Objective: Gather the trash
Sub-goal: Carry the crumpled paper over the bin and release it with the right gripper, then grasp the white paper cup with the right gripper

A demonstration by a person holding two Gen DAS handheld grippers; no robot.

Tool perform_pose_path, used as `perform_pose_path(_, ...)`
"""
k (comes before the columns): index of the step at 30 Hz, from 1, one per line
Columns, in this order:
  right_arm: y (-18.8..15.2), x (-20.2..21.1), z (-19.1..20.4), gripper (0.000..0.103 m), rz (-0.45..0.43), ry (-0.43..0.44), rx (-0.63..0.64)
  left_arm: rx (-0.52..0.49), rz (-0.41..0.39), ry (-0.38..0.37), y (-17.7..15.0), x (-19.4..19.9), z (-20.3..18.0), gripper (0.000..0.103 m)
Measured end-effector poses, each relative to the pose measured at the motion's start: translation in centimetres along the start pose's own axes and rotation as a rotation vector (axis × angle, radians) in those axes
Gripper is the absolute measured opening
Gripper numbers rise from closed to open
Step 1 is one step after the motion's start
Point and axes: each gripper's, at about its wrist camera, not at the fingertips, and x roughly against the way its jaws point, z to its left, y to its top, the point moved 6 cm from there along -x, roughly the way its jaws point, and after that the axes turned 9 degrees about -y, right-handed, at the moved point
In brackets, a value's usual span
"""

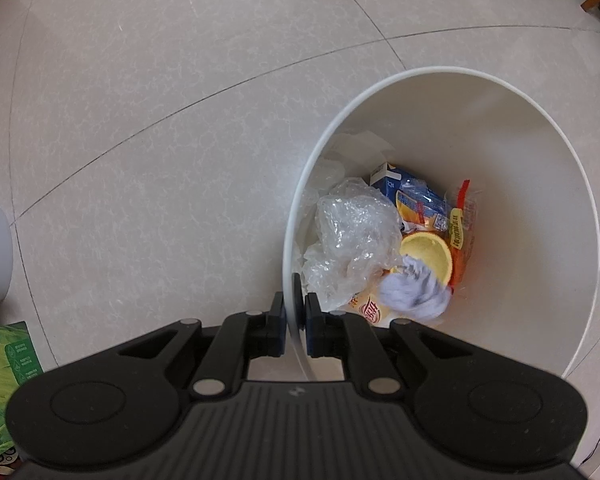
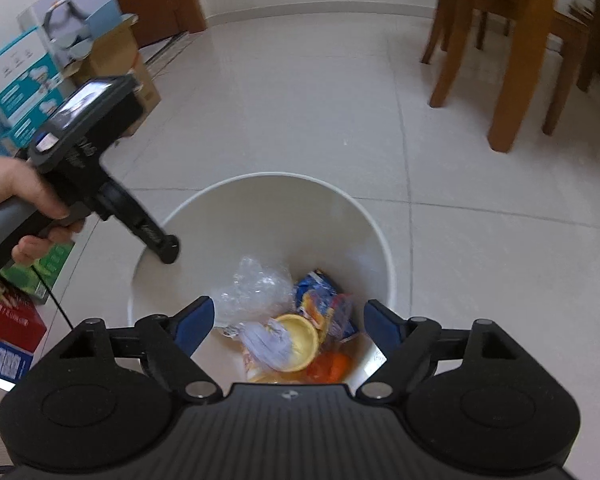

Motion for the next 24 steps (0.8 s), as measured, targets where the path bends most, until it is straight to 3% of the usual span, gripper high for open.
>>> perform_pose_path(6,-0.8,1.4,-4.2,0.087,-0.061,-0.065,-0.085,-0.001,0.000,-0.002,0.0,0.0,0.0,0.007)
perform_pose_path(10,-2.4,1.4,-9.0,0.090,-0.081,-0.136,-0.158,-0.004,-0.002,-0.001,0.0,0.1,0.0,0.007)
perform_pose_path(16,-7.2,-3.1,-15.3,0.090,-0.019,-0.215,-0.282,0.002,-0.005,-0.007,0.0,0.1,0.1,0.007)
perform_pose_path(24,-13.9,-10.1,-18.8,0.086,0.077,-0.298,-0.266,-0.001,-0.003,-0.011,-0.1,0.3,0.2,0.007)
